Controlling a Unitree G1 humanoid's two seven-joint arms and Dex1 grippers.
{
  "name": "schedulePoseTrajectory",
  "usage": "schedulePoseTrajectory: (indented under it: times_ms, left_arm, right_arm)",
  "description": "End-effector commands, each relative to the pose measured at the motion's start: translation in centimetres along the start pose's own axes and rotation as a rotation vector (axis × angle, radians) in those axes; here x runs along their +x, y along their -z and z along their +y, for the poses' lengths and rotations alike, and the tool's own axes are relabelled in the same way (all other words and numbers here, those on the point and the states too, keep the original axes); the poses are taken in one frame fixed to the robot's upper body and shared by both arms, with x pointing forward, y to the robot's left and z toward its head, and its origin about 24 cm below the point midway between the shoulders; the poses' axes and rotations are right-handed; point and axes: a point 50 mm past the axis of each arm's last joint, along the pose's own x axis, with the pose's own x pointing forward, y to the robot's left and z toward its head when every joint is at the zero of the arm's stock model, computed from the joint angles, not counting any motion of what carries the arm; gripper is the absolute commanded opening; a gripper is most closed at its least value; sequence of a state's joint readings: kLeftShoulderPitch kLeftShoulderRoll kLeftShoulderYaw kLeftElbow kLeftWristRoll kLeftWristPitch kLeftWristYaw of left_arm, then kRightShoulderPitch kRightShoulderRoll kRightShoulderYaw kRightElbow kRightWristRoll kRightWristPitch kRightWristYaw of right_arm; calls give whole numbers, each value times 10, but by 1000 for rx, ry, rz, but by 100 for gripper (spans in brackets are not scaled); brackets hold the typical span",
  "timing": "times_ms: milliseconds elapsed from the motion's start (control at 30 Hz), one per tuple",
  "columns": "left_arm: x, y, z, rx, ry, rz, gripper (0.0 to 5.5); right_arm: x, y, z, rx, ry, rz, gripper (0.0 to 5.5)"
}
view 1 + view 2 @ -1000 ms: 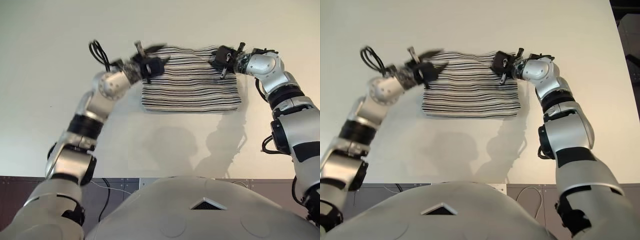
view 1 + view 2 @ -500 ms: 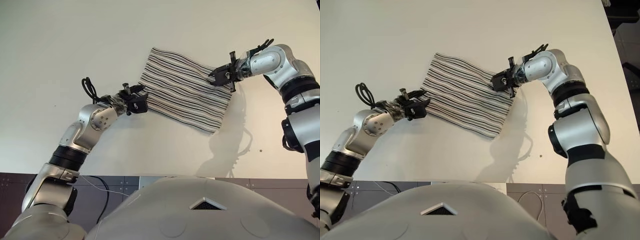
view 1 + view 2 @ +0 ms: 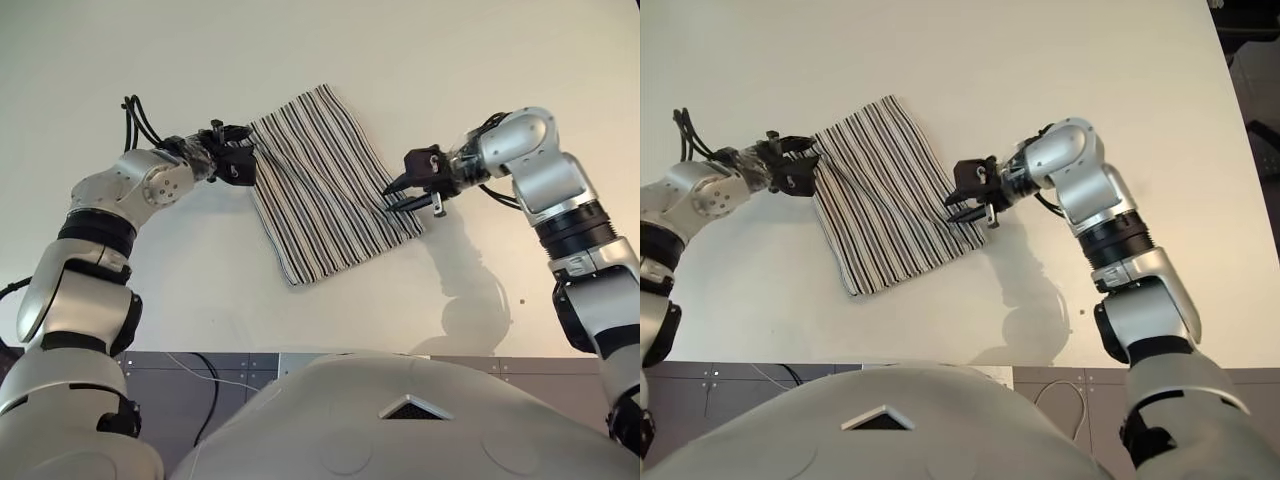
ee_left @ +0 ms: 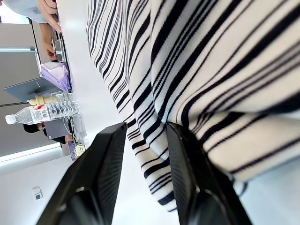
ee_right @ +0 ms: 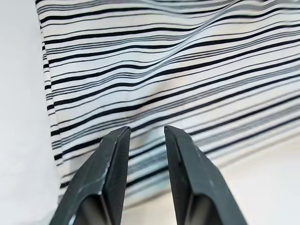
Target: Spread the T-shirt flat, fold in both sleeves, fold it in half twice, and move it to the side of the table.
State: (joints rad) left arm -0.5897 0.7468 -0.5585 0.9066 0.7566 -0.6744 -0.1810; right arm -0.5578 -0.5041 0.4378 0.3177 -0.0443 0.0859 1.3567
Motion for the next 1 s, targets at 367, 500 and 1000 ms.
schedulePoseTrajectory:
  times_ms: [367,500,1000]
  left_arm:
    - [-54,-107,8,-282,-123,-329,157]
    - [-55,-122,-39,-420,-119,-193,157]
    - [-47,-91,-14,-331,-108,-208,157]
  right_arm:
    - [-81,20,49,-8,345,40,132]
    - [-49,-1,-4,-118,413,-67,132]
    - [56,-14,-61,-88,357,-16,132]
